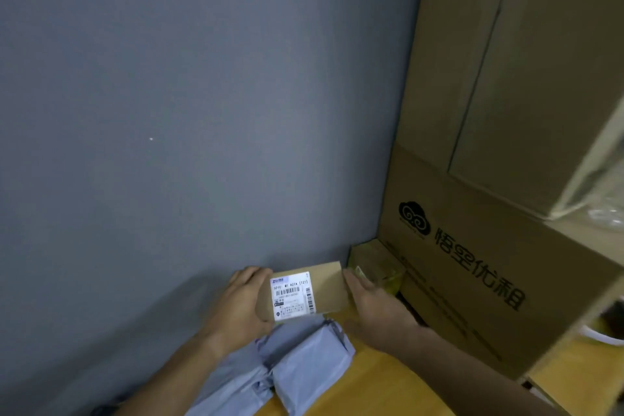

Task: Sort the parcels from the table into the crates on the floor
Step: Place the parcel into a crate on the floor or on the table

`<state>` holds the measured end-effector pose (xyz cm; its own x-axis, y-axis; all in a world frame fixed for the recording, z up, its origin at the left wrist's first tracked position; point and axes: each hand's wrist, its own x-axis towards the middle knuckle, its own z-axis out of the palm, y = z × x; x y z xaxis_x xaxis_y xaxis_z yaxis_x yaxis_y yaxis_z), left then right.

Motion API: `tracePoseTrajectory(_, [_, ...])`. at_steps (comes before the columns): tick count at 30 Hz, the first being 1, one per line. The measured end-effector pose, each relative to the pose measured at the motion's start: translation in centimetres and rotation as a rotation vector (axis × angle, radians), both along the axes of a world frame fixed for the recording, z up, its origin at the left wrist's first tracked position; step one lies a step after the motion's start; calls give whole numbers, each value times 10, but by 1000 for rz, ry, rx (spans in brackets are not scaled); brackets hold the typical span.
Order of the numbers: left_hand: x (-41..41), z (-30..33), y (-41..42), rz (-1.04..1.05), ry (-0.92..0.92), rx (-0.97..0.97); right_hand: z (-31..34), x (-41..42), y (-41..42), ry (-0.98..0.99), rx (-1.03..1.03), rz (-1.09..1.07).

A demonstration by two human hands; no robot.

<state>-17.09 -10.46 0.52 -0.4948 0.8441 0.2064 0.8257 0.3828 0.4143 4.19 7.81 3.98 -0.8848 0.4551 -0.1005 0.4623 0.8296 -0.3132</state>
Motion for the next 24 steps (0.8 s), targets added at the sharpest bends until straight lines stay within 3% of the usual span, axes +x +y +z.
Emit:
tracePoseTrajectory(4, [31, 60, -27, -84, 0, 144, 45, 33, -23, 143, -9, -31])
tracePoseTrajectory(10, [68, 125, -48, -193, 58, 198, 106, 89, -64, 332, -38, -106])
tracePoseTrajectory(17, [102, 184, -55, -388, 25, 304, 149, 154, -83, 566, -233, -197])
tracePoseTrajectory(21, [121, 200, -57, -453, -80, 390, 173, 188, -90, 658, -297, -191])
tracePoseTrajectory(24, [134, 199, -59, -473, -310, 450, 187, 213, -93, 680, -307, -209])
